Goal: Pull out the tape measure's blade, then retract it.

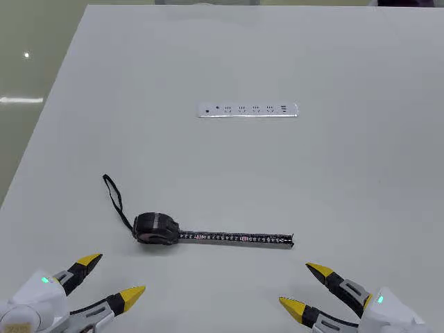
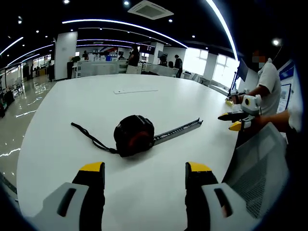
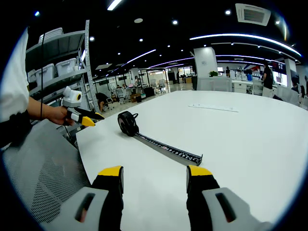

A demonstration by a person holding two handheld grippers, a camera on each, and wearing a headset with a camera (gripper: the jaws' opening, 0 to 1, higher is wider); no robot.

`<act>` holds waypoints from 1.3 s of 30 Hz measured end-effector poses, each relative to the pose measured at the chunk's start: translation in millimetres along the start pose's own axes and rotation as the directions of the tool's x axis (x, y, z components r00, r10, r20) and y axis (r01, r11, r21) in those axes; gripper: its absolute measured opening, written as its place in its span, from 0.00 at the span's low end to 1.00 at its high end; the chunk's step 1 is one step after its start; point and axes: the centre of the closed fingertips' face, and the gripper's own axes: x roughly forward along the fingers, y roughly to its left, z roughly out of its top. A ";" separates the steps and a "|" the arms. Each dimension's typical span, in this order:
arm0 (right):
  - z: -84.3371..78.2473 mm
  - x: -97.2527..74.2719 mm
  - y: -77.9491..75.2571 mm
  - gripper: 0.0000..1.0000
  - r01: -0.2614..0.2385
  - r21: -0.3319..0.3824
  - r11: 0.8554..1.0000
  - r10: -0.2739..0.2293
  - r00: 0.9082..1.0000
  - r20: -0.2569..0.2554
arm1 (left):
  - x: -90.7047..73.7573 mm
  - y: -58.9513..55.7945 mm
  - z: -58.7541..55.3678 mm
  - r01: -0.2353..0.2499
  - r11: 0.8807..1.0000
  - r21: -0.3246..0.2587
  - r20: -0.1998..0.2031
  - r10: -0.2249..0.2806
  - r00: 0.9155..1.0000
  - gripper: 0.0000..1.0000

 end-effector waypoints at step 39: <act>6.6 10.3 -7.5 0.52 -0.016 -0.014 1.000 0.016 1.000 -0.005 | 37.0 2.8 22.5 -0.080 0.994 -0.069 -0.006 0.080 0.997 0.68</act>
